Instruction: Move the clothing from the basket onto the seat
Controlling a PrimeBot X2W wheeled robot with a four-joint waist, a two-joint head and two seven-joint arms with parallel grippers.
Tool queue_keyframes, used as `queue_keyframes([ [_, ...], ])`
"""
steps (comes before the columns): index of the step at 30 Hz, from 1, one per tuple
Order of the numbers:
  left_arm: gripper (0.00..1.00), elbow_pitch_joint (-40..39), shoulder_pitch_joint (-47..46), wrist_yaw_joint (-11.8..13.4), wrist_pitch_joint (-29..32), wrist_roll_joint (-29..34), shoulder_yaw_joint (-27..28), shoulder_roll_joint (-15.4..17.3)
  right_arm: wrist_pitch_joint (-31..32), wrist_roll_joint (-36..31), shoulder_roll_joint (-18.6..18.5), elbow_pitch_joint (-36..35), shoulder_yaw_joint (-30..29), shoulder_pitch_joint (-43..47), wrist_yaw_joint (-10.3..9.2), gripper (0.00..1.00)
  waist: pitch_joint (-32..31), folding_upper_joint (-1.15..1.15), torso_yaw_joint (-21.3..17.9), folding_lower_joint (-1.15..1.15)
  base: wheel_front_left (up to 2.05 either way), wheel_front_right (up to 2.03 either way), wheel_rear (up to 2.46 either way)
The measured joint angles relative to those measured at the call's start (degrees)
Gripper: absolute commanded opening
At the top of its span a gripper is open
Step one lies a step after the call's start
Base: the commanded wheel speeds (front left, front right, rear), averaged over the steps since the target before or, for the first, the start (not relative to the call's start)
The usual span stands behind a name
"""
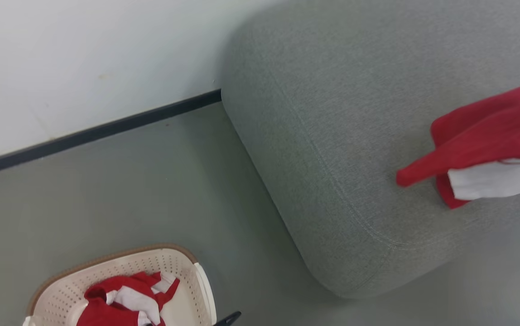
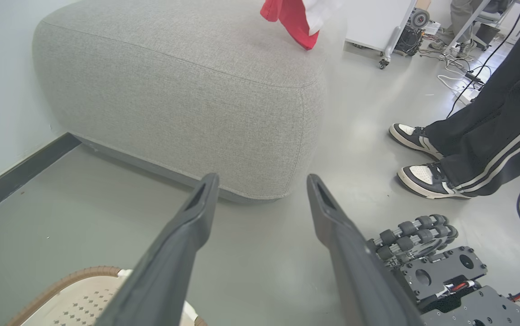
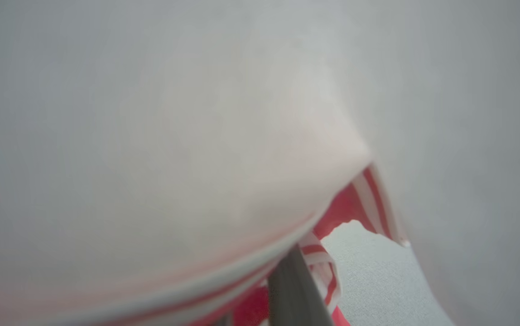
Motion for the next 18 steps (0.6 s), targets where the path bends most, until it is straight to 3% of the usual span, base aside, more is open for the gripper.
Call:
queue_keyframes([
  [8,1.00,-1.5,-1.9,0.0,0.0,0.3,0.8,3.3,-0.3,2.3,-2.4,10.6,-1.8,-12.6,1.93,0.00,4.9,0.00,1.8,0.00,0.00,0.00,0.00],
  [18,1.00,-3.0,-2.4,0.0,0.0,-0.1,4.3,5.8,-0.3,3.9,-6.3,24.8,-3.9,-25.2,2.85,0.00,10.1,0.01,3.5,0.00,0.00,0.00,0.00],
])
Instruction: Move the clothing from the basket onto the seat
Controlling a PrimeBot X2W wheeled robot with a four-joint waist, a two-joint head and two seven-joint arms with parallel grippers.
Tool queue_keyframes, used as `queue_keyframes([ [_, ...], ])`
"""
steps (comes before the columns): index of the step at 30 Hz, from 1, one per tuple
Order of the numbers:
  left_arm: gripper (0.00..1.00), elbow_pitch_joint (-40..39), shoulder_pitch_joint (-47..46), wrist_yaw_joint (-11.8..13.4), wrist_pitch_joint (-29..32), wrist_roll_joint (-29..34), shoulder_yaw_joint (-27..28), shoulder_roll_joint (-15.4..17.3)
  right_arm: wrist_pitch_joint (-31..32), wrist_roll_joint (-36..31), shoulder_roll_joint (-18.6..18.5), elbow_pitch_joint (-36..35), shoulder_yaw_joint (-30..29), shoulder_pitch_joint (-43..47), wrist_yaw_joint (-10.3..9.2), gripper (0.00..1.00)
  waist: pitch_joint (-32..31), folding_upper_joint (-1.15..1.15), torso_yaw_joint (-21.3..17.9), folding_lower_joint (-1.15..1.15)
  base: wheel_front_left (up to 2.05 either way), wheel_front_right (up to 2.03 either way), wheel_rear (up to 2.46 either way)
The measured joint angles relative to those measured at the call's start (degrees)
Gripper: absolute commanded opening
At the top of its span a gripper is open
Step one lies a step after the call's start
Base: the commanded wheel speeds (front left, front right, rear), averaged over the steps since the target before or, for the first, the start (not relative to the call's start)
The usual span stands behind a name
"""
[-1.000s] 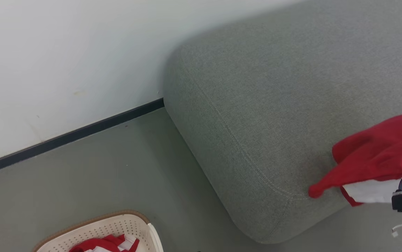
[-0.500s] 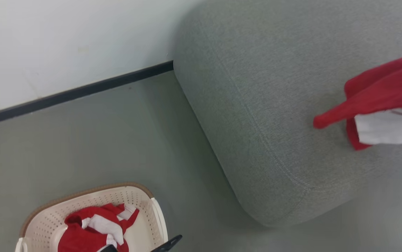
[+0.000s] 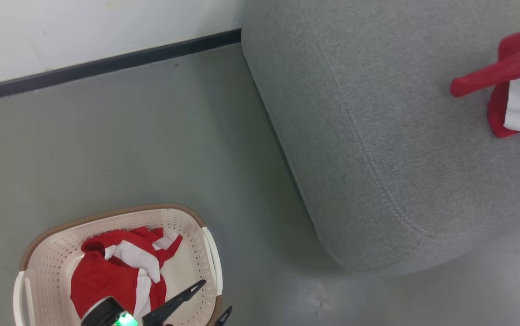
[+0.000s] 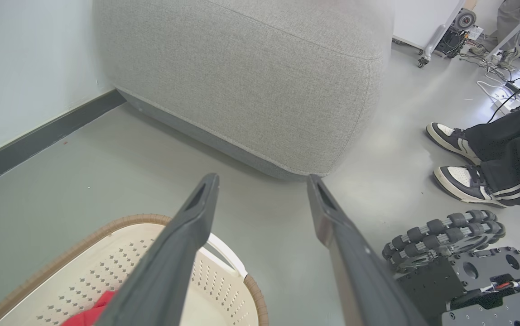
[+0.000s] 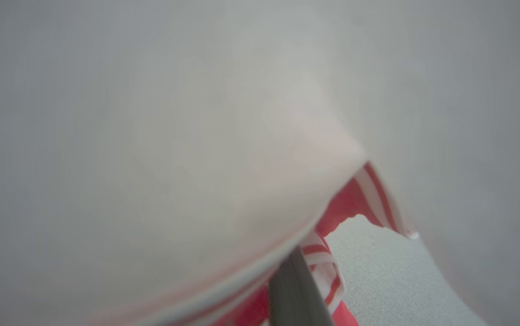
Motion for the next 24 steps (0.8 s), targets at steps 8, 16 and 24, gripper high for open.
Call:
queue_keyframes([
  [8,1.00,-1.2,-0.6,0.0,0.0,0.0,1.2,1.7,1.1,0.0,-0.5,11.3,1.6,-4.8,0.30,0.00,3.3,0.00,1.6,0.00,0.00,0.00,0.00],
  [16,1.00,-1.6,-0.7,0.0,0.0,0.0,2.0,1.9,8.0,-1.1,0.2,21.9,4.2,-7.1,0.20,0.00,5.7,0.00,3.3,-0.01,0.00,0.00,0.00],
  [24,1.00,-1.6,-0.6,0.0,0.0,-0.1,3.2,1.9,19.3,-0.5,3.3,30.2,4.6,-9.4,-1.15,0.00,7.3,-0.01,4.6,-0.01,0.00,0.00,0.00],
])
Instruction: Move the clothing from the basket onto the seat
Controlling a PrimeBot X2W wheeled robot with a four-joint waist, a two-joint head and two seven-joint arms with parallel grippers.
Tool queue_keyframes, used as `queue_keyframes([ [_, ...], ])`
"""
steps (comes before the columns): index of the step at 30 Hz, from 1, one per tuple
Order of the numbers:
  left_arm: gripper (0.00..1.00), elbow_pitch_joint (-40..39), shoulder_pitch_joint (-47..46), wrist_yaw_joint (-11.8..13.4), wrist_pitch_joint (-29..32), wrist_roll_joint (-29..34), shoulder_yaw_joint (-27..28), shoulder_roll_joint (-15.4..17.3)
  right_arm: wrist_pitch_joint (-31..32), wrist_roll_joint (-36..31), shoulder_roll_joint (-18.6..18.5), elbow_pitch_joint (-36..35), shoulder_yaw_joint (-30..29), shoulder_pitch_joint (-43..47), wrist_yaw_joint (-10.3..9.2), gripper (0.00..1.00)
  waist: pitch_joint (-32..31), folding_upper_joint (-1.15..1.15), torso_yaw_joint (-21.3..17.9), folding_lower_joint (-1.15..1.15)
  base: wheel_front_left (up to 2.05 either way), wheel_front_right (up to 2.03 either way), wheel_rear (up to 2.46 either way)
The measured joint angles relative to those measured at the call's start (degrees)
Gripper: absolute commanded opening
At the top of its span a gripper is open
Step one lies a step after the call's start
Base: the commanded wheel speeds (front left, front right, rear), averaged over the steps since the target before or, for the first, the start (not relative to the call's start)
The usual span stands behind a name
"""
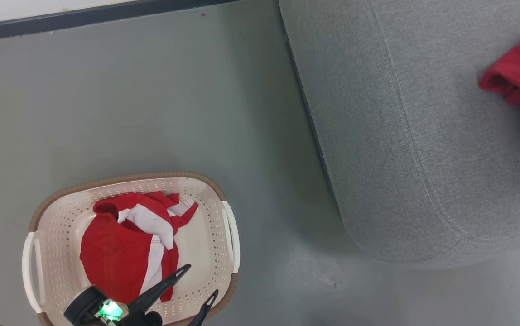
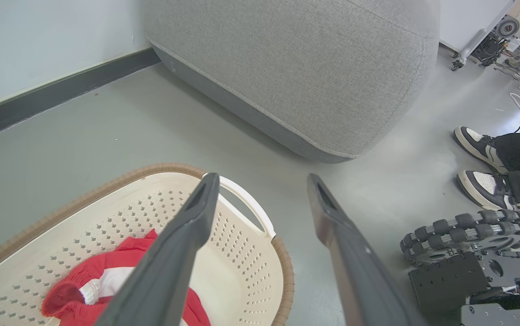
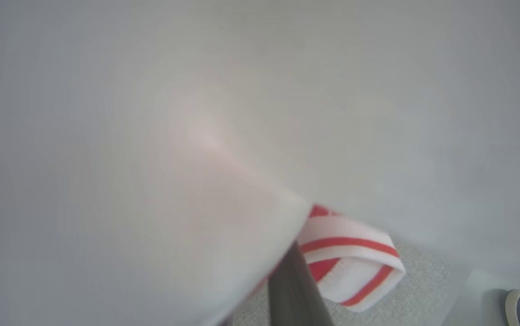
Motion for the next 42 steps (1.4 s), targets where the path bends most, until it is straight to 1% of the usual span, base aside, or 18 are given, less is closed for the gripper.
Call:
queue_keyframes([
  [3,1.00,0.0,0.0,0.0,0.0,-0.1,0.6,-0.1,2.7,0.1,1.9,1.4,0.5,-0.1,-0.40,0.00,0.2,0.00,0.1,0.00,0.00,0.00,0.00],
  [8,1.00,0.0,0.1,0.0,0.0,-0.1,0.9,-0.3,5.4,-0.2,0.5,2.0,0.9,-2.7,-0.70,0.00,0.4,0.00,0.2,0.00,0.00,0.00,0.00],
  [13,1.00,0.0,0.1,0.0,0.0,-0.1,1.2,-0.5,6.5,-0.2,0.4,2.7,1.1,-3.4,-0.73,0.00,0.5,0.00,0.2,0.00,0.00,0.00,0.00],
  [14,1.00,0.1,0.1,0.0,0.0,-0.2,1.3,-0.6,6.4,-0.3,0.4,2.7,1.2,-3.5,-0.88,0.02,0.5,0.00,0.2,0.00,0.00,0.00,0.00],
  [15,1.00,0.1,0.1,0.0,0.0,-0.2,1.4,-0.7,6.4,-0.5,0.4,2.7,1.3,-3.7,-1.01,0.93,0.3,0.00,0.2,0.00,0.00,0.00,0.00],
  [16,1.00,0.2,0.1,0.0,0.0,-0.2,1.4,-0.8,6.5,-0.5,0.4,2.7,1.4,-4.0,-1.01,1.00,0.2,0.01,0.2,0.00,0.00,0.00,0.00],
  [19,1.00,0.3,0.1,0.0,0.0,-0.2,1.4,-1.2,6.5,-0.5,0.5,2.7,1.8,-4.5,-0.89,1.00,-0.4,0.00,0.1,0.00,0.00,0.00,0.00],
  [24,1.00,0.6,0.3,0.0,0.0,-0.2,1.3,-1.8,7.1,-0.5,0.7,3.0,2.2,-4.5,-0.04,1.00,-1.4,0.00,-0.1,0.00,0.00,0.00,0.00],
  [27,1.00,0.8,0.5,0.0,0.0,-0.2,1.2,-2.6,8.3,-0.5,0.9,3.2,2.2,-4.6,0.93,1.00,-2.2,0.00,-0.2,0.00,0.00,0.00,0.00],
  [30,1.00,1.3,1.3,0.0,0.0,-0.4,0.9,-3.2,8.2,0.2,1.3,3.1,1.5,-5.6,1.41,1.00,-3.2,0.00,-0.4,-0.01,0.00,0.00,0.00],
  [37,1.00,2.0,1.3,0.0,0.0,-0.4,0.3,-4.7,2.4,-0.5,-1.0,0.2,2.2,-8.9,1.37,1.00,-5.1,-0.01,-0.7,-0.01,0.00,0.00,0.00],
  [38,1.00,2.0,1.3,0.0,0.0,-0.5,0.2,-4.9,1.1,-0.5,-1.0,-0.3,1.9,-8.9,1.20,1.00,-5.4,-0.01,-0.6,-0.01,0.00,0.00,0.00],
  [39,1.00,2.0,1.3,0.0,0.0,-0.5,0.0,-5.1,-0.3,-0.5,-1.2,-0.7,1.6,-9.1,0.58,1.00,-5.7,-0.01,-0.6,-0.01,0.00,0.00,0.00],
  [42,1.00,2.1,1.3,0.0,0.0,-0.5,-0.2,-5.3,-1.7,-1.0,-2.2,-1.1,2.0,-9.4,0.27,1.00,-6.2,-0.01,-0.5,-0.01,0.00,0.00,0.00],
])
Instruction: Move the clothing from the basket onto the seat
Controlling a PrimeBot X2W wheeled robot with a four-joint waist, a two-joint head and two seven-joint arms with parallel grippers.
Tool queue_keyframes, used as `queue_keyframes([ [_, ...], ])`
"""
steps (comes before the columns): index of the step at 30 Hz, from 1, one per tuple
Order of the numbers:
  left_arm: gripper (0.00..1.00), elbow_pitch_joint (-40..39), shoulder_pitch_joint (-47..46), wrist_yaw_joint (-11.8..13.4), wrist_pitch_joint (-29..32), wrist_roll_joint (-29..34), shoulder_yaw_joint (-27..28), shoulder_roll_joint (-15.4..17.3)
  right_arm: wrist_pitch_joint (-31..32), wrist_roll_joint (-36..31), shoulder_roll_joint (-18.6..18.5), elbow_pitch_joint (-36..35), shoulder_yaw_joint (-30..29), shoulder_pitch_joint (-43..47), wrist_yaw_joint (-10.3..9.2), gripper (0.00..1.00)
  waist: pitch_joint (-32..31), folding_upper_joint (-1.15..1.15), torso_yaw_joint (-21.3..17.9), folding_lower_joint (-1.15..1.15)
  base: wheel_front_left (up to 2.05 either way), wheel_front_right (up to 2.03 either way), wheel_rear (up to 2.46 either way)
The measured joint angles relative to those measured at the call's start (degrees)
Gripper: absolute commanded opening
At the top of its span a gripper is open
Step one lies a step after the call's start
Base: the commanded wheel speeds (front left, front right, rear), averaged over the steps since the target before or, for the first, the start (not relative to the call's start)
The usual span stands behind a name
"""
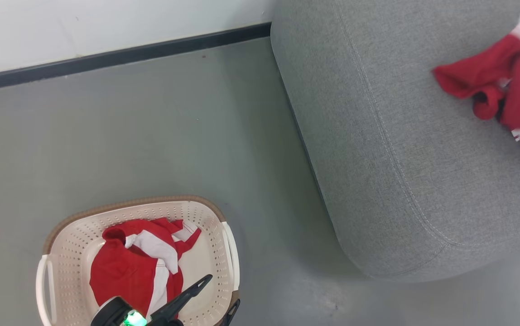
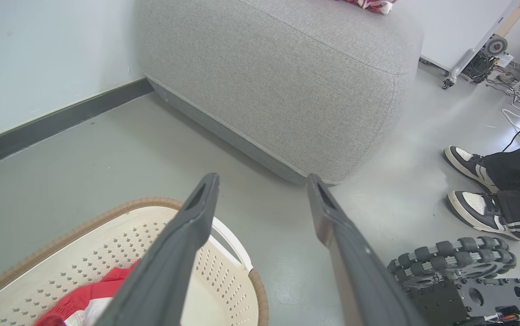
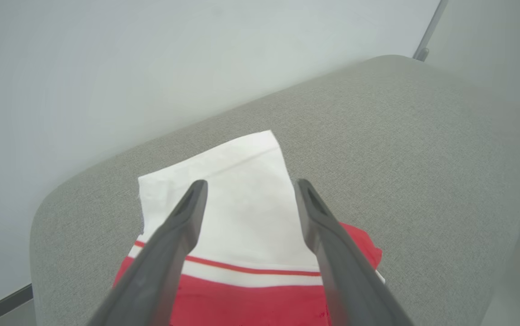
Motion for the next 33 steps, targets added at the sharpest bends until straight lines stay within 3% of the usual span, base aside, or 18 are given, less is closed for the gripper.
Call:
queue_keyframes([
  [8,1.00,1.0,-0.1,0.0,0.0,-0.1,-0.6,-1.0,-3.3,-2.2,0.6,0.8,2.2,1.2,0.10,1.00,-1.9,0.00,0.6,0.00,0.00,0.00,0.00],
  [20,1.00,4.1,-0.9,0.0,0.0,-2.1,-1.1,-5.1,-17.2,-4.8,2.5,-3.7,4.9,5.5,0.75,1.00,-7.2,0.00,1.6,0.00,0.00,0.00,0.00],
  [27,1.00,6.2,-1.2,0.0,0.0,-3.2,-1.6,-9.0,-17.9,-6.6,4.4,-9.2,8.0,11.5,2.65,1.00,-12.0,0.00,2.1,-0.01,0.00,0.00,0.00],
  [33,1.00,8.0,-0.6,0.0,0.0,-4.0,-1.1,-11.3,-17.6,-6.6,5.0,-16.1,9.6,19.7,3.11,1.00,-16.7,0.00,2.9,-0.01,0.00,0.00,0.00],
])
